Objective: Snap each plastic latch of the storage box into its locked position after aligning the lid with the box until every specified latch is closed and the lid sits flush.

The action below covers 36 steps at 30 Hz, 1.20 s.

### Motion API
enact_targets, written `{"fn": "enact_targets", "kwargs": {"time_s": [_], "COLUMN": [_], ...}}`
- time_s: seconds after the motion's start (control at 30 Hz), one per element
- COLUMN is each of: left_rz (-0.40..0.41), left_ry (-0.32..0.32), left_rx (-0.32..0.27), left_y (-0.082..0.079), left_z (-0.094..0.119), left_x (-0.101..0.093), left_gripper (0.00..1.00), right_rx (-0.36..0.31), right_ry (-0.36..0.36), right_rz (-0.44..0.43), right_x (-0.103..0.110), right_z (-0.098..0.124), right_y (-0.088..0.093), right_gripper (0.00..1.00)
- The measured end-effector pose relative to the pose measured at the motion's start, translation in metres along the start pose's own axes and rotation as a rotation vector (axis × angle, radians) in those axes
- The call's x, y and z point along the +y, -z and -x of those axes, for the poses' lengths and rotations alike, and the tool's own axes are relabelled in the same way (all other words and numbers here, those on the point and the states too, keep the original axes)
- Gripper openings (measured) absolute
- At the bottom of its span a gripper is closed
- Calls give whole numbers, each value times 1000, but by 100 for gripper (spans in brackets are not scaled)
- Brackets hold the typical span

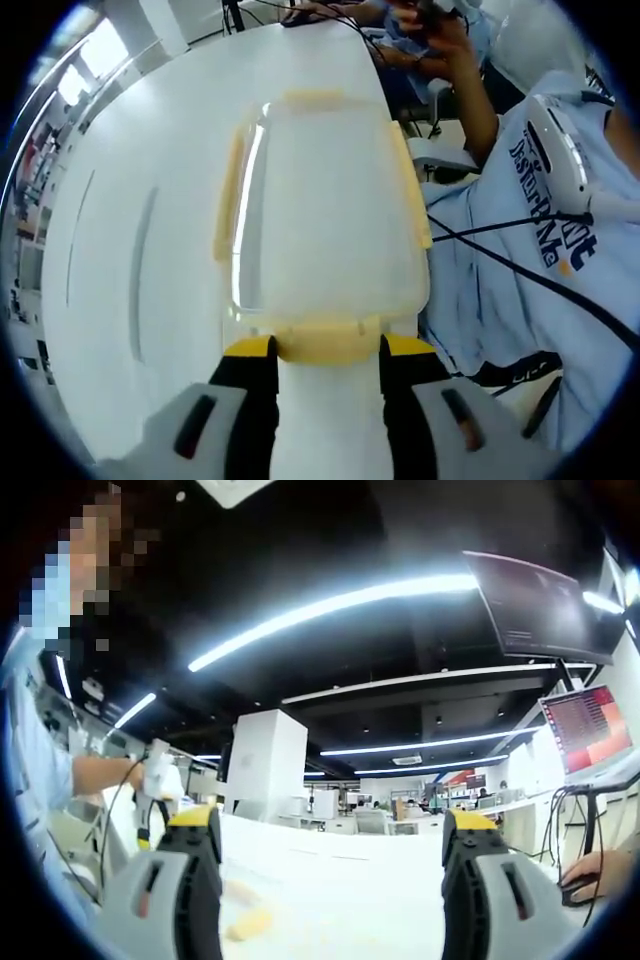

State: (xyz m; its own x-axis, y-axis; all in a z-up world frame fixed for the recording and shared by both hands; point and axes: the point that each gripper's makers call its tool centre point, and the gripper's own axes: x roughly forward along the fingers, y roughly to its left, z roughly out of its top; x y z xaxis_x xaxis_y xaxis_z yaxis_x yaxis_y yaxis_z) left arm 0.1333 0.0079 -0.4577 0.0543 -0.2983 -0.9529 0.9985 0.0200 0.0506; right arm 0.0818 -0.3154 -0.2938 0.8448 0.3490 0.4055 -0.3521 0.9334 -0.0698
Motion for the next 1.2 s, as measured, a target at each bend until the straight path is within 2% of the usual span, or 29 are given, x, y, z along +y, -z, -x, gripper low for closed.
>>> {"fn": "enact_targets", "kwargs": {"time_s": [1.2], "left_rz": [26], "left_ry": [4], "left_rx": [18], "left_y": [17], "left_z": [5], "left_x": [-7], "left_gripper": [39], "right_rx": [0], "right_ry": [-6], "right_rz": [2], "right_x": [2], "right_z": [5], "right_y": [-3], "right_gripper": [92]}}
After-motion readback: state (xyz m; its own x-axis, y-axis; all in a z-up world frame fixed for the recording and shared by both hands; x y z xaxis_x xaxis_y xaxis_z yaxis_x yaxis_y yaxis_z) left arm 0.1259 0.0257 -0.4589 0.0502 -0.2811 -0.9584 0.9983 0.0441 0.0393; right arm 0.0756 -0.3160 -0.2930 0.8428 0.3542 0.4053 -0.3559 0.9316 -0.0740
